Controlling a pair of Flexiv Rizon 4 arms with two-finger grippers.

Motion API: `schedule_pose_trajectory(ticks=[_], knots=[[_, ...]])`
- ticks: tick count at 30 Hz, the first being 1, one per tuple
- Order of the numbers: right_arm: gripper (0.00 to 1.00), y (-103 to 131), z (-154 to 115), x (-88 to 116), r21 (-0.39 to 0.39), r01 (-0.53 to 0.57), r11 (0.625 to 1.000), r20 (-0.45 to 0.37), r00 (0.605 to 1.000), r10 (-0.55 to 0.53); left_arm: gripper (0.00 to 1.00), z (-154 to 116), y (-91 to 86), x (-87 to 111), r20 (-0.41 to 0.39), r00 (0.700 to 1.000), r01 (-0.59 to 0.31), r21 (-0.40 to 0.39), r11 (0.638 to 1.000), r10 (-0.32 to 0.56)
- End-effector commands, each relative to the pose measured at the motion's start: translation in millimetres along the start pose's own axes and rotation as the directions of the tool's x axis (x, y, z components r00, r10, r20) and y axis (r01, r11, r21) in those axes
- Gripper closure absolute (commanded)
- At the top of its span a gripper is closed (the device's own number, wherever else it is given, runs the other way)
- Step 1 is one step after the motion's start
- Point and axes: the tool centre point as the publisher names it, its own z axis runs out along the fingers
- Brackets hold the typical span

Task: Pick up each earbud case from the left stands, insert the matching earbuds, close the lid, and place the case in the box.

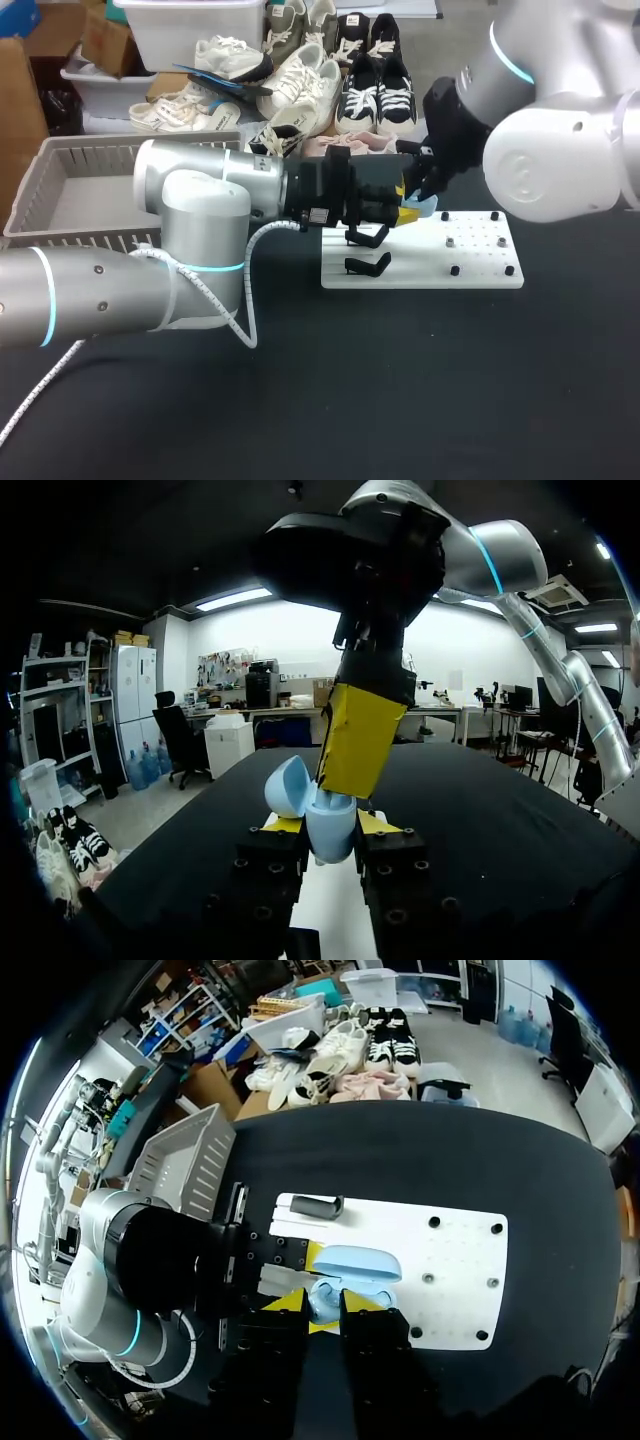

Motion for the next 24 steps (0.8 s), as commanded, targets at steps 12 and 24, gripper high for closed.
schedule_pose_trajectory(ticks=[12,24], knots=[[0.69,1.9,1.8,0.6,0.024,0.0,1.0,-0.005,1.0,0.0,1.0,-0.1,-0.3,-0.6,0.001,1.0,-0.001,-0.004,1.0,0.001],[0.69,3.2,-2.1,0.3,0.035,0.001,0.999,0.002,1.0,-0.001,1.0,-0.1,-0.3,-0.6,0.001,1.0,-0.001,-0.004,1.0,0.001]])
